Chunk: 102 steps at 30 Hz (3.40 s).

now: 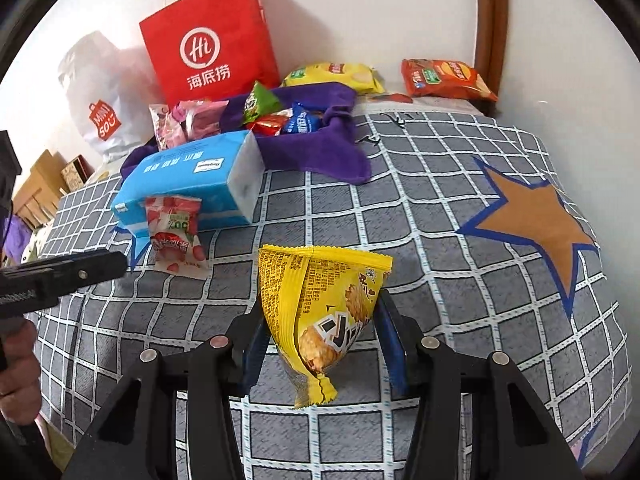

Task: Organize snacks
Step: 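Grasp the red-and-white packet with the left tool while the right tool lifts the yellow bag, then carry the yellow bag and red-and-white packet with both tools toward the purple towel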

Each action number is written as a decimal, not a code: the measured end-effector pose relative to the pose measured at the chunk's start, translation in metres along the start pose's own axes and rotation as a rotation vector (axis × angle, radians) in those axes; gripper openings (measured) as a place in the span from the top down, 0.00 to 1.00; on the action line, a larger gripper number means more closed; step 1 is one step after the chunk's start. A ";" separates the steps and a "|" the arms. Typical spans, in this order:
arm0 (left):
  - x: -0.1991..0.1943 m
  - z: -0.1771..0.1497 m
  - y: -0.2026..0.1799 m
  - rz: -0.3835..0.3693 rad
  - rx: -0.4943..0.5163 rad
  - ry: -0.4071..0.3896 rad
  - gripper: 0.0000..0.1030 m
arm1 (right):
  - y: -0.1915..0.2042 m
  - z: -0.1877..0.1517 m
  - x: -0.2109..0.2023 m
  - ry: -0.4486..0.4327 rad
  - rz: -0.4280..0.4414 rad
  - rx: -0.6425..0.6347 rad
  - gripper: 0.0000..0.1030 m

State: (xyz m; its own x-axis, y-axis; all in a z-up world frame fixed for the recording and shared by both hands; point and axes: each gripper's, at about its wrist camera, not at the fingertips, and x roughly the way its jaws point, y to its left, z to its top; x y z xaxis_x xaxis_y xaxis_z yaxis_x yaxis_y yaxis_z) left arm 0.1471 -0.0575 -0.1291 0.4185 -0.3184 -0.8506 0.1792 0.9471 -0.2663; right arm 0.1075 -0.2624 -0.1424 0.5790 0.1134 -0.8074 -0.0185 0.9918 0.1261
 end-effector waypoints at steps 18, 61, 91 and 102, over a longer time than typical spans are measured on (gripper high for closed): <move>0.034 0.011 -0.021 0.024 -0.005 0.031 0.39 | -0.010 0.001 -0.009 -0.040 0.011 -0.025 0.52; 0.025 0.005 -0.013 0.100 -0.018 -0.062 0.51 | 0.002 -0.008 -0.004 -0.008 0.004 -0.038 0.52; -0.078 -0.044 0.061 0.108 -0.098 -0.131 0.51 | 0.086 -0.002 -0.056 -0.074 0.017 -0.085 0.52; -0.096 -0.033 0.059 0.095 -0.087 -0.160 0.51 | 0.093 0.009 -0.070 -0.109 0.005 -0.100 0.52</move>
State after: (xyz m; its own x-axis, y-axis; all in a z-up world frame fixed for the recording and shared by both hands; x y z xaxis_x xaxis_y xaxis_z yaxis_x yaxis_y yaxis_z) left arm 0.0882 0.0301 -0.0783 0.5675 -0.2230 -0.7926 0.0571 0.9710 -0.2323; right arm 0.0730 -0.1786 -0.0689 0.6638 0.1172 -0.7386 -0.0998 0.9927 0.0678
